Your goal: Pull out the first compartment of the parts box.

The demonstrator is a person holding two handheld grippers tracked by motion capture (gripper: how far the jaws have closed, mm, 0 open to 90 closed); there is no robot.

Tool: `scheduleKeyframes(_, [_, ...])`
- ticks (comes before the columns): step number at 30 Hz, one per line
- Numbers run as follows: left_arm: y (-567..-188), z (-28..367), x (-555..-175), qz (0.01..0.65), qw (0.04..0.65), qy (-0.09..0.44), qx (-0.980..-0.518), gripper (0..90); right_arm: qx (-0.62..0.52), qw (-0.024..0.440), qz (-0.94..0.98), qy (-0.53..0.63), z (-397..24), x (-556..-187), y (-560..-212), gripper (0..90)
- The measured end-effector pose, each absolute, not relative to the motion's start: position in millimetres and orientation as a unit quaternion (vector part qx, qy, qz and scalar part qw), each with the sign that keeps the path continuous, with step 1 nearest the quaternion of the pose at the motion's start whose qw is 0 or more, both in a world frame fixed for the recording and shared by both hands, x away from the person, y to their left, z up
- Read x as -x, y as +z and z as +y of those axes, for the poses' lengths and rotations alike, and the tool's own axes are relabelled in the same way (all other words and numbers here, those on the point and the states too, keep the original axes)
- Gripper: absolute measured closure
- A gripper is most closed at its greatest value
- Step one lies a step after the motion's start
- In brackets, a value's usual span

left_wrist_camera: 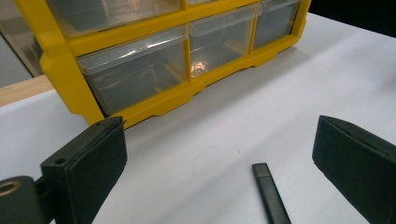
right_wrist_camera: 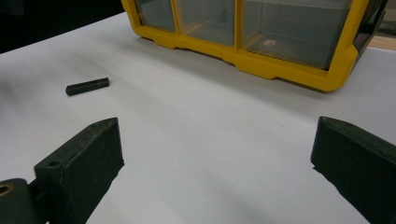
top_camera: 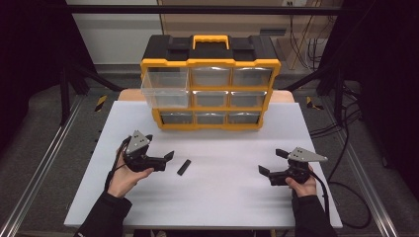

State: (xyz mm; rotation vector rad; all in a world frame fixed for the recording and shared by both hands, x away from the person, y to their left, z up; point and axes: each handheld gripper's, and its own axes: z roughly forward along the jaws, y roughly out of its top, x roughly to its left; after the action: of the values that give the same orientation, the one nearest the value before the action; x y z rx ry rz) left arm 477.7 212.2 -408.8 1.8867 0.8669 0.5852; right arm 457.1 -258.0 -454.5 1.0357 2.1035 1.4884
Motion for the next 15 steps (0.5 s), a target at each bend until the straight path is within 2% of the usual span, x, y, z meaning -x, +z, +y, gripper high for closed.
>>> scheduleKeyframes(15, [-416,200,-476,0.347,0.463,0.222,-0.785,2.5,-0.368,0.179,0.745,0.526,-257,-457,-455,2.3])
